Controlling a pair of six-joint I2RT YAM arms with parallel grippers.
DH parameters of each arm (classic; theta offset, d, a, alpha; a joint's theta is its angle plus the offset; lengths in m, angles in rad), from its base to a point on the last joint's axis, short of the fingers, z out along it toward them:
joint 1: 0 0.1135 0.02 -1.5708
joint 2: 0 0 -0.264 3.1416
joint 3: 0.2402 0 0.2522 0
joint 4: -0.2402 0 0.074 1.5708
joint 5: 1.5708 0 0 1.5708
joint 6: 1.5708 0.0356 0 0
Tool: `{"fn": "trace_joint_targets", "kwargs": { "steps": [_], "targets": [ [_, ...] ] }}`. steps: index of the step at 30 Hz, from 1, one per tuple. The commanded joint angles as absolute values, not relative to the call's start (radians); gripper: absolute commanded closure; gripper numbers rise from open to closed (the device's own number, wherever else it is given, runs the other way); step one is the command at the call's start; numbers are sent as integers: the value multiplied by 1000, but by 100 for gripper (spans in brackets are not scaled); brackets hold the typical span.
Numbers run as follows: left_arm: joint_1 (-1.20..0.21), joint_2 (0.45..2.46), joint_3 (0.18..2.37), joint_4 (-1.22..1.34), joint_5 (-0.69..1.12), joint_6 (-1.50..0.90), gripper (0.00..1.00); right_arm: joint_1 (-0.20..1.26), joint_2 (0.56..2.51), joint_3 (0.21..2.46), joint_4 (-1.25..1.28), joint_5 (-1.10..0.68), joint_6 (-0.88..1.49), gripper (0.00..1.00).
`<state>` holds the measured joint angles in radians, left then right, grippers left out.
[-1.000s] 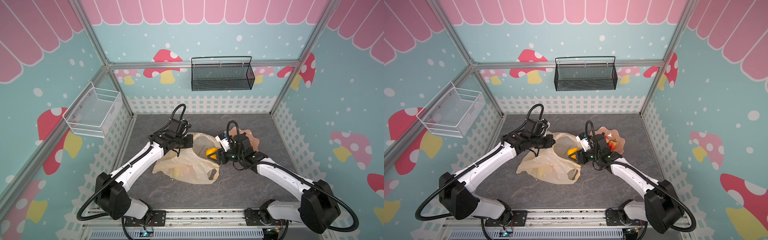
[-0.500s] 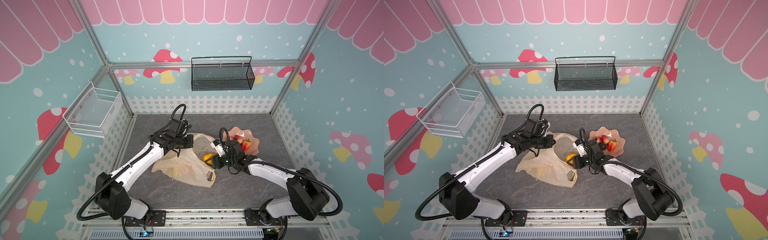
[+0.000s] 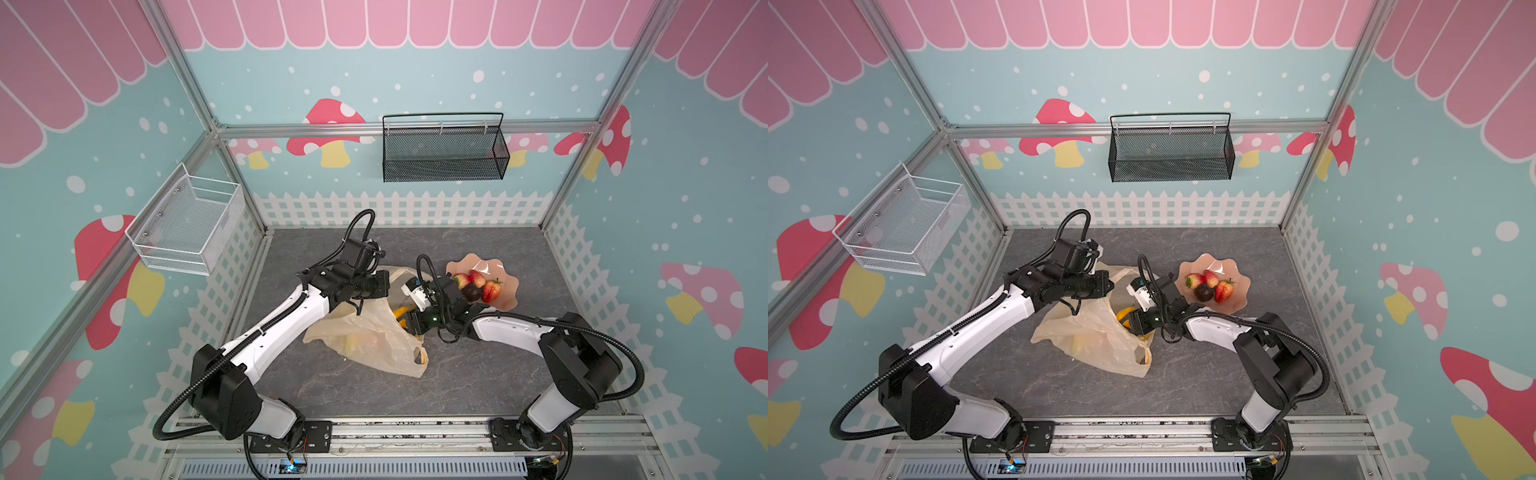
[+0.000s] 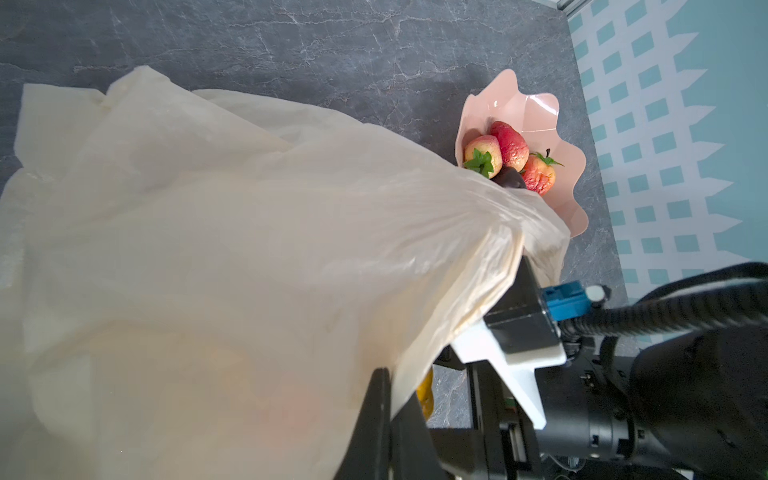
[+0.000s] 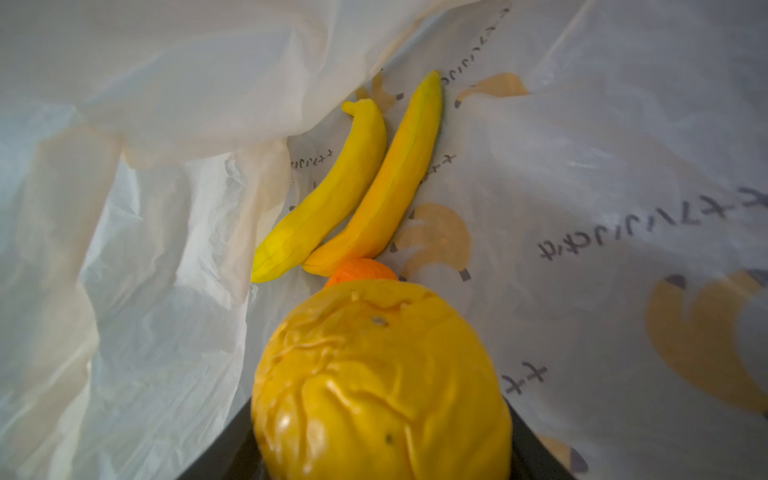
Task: Place the fruits into the plastic bag
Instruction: Place the fruit in the plastic bag.
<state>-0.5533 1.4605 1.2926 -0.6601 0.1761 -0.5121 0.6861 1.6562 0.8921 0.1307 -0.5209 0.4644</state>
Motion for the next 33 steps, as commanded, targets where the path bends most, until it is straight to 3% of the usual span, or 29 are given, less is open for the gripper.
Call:
{"fn": "trace_joint_targets", "kwargs": {
  "steps": [1,24,28,33],
  "targets": [
    [-564,1453,1307,-650,181,-528,100,712,1715,944,168,-549,481,58],
    [-584,1436,1262,-628,160,-546,100,765,2077,1135,496,-846,858,57],
    [-584,1437,1262,-627,161,-543,100,769,2105,1166,492,-852,894,51],
    [-583,1439,1260,-628,159,-538,100,772,2112,1178,479,-848,917,31]
  ]
}}
